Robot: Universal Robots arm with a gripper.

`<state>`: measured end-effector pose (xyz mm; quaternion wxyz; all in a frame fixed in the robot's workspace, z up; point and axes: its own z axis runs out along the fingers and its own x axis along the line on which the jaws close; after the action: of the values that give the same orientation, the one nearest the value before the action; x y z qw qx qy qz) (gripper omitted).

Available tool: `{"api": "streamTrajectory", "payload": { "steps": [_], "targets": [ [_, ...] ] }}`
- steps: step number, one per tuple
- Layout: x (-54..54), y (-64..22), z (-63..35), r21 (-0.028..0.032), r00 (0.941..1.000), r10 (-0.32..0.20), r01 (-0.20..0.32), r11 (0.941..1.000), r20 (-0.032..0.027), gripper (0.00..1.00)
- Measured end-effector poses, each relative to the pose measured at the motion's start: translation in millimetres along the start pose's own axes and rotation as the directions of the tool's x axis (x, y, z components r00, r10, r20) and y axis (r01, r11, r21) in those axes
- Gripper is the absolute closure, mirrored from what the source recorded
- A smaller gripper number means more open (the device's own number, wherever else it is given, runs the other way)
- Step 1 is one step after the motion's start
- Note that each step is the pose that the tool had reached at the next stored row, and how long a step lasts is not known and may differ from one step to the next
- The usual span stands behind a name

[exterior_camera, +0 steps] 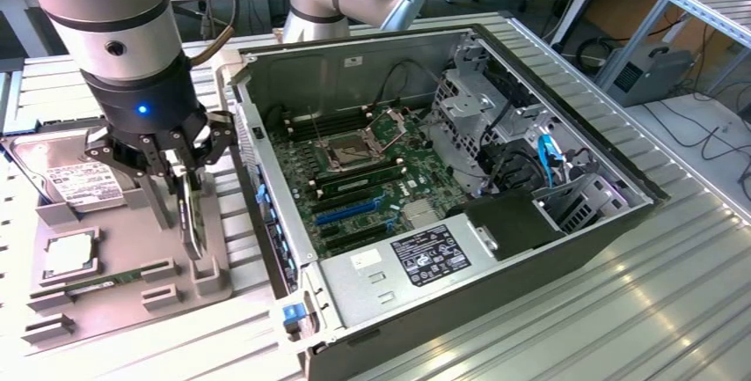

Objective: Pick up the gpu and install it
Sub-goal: 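Pick up the gpu and move the gpu toward the slot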

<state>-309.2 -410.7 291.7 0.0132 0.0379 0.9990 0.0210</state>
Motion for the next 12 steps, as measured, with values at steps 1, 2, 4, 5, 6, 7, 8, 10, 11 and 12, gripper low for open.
{"api": "streamTrajectory", "payload": {
  "steps": [1,2,4,5,6,7,8,10,11,12],
  "targets": [
    [0.0,0.0,-0.4,0.0000,1.0000,0.000,0.000,1.0000,-0.0001,0.73],
    [0.0,0.1,-0.8,0.0000,1.0000,0.000,0.000,1.0000,0.0000,0.73],
    [0.0,0.1,-1.6,0.0000,1.0000,0.000,0.000,1.0000,0.0000,0.73],
    [0.0,0.1,-2.0,-0.0001,1.0000,0.000,0.000,1.0000,0.0000,0.73],
    [-0.1,0.1,-2.4,0.0000,1.0000,0.000,0.000,1.0000,0.0000,0.73],
    [-0.1,0.1,-2.8,0.0000,1.0000,0.000,0.000,1.0000,-0.0001,0.73],
    [-0.1,0.1,-3.3,-0.0001,1.0000,0.000,0.000,1.0000,0.0001,0.73],
    [-0.1,0.2,-4.1,0.0000,1.0000,0.000,0.000,1.0000,-0.0001,0.73],
    [-0.1,0.2,-4.5,0.0000,1.0000,0.000,0.000,1.0000,0.0000,0.73],
    [-0.1,0.2,-4.8,-0.0001,1.0000,0.000,0.000,1.0000,0.0000,0.73]
  ]
}}
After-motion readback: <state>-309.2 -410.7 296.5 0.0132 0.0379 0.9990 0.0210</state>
